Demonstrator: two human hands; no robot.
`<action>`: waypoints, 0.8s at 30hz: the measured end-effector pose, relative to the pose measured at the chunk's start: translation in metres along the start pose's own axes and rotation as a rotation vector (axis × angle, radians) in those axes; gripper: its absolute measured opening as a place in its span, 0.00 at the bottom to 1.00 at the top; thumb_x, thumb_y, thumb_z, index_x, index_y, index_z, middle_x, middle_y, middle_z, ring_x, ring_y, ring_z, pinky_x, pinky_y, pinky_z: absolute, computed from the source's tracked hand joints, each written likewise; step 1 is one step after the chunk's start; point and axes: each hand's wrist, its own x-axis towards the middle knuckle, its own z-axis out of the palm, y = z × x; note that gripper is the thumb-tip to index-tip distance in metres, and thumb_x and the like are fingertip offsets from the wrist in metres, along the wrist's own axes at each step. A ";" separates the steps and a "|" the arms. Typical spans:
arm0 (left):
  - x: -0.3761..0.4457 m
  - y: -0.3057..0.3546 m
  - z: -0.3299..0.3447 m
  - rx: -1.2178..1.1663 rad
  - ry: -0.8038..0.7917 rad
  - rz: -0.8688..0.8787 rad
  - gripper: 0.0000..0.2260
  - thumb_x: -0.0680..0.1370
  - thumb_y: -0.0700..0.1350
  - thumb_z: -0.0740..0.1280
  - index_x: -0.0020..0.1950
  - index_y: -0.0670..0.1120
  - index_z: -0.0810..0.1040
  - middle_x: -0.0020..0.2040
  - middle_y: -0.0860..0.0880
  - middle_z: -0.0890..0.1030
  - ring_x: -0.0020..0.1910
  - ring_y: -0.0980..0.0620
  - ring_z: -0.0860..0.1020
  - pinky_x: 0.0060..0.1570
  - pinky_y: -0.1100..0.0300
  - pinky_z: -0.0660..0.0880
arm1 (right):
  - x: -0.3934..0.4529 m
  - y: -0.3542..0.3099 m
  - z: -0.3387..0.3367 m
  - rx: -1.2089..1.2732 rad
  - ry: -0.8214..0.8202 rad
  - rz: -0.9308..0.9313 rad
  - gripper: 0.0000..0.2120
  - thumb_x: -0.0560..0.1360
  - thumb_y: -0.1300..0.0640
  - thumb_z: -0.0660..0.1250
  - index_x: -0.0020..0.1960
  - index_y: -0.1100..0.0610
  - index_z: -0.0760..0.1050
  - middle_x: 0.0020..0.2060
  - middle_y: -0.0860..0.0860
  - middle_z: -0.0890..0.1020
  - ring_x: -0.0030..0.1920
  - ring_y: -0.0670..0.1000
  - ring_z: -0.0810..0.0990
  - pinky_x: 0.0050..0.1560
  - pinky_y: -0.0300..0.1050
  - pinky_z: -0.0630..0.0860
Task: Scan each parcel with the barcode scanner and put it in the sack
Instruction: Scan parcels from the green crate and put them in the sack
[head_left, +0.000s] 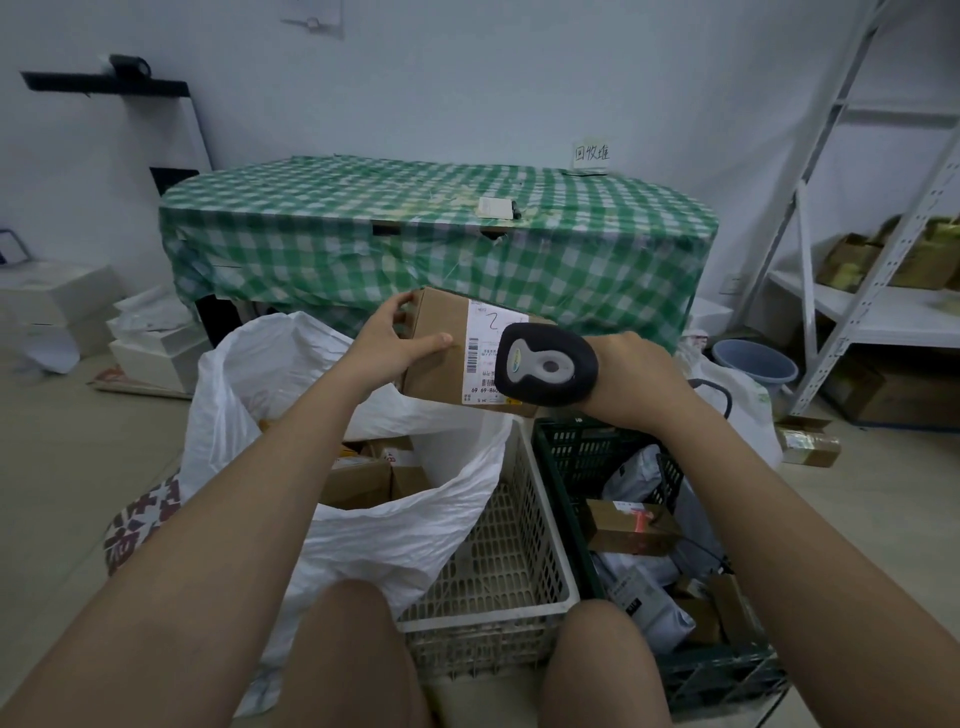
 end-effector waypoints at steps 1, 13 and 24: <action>0.000 0.001 -0.003 -0.012 0.029 -0.004 0.36 0.72 0.51 0.74 0.76 0.53 0.60 0.71 0.49 0.68 0.61 0.50 0.71 0.48 0.56 0.74 | 0.002 -0.001 0.002 0.039 0.014 0.017 0.07 0.75 0.48 0.66 0.43 0.50 0.71 0.36 0.48 0.76 0.39 0.54 0.76 0.36 0.44 0.68; -0.009 -0.072 -0.056 1.340 0.228 0.168 0.39 0.72 0.60 0.71 0.76 0.58 0.54 0.68 0.40 0.66 0.62 0.36 0.69 0.55 0.39 0.69 | 0.029 -0.014 0.070 0.512 -0.009 0.318 0.12 0.72 0.58 0.68 0.31 0.53 0.69 0.29 0.48 0.75 0.34 0.52 0.75 0.32 0.44 0.69; -0.038 -0.149 -0.039 1.328 -0.376 -0.223 0.30 0.80 0.55 0.59 0.79 0.54 0.49 0.79 0.42 0.51 0.76 0.37 0.53 0.72 0.39 0.52 | 0.030 -0.016 0.114 0.502 -0.095 0.308 0.08 0.72 0.53 0.69 0.41 0.58 0.79 0.36 0.53 0.82 0.39 0.53 0.80 0.41 0.51 0.78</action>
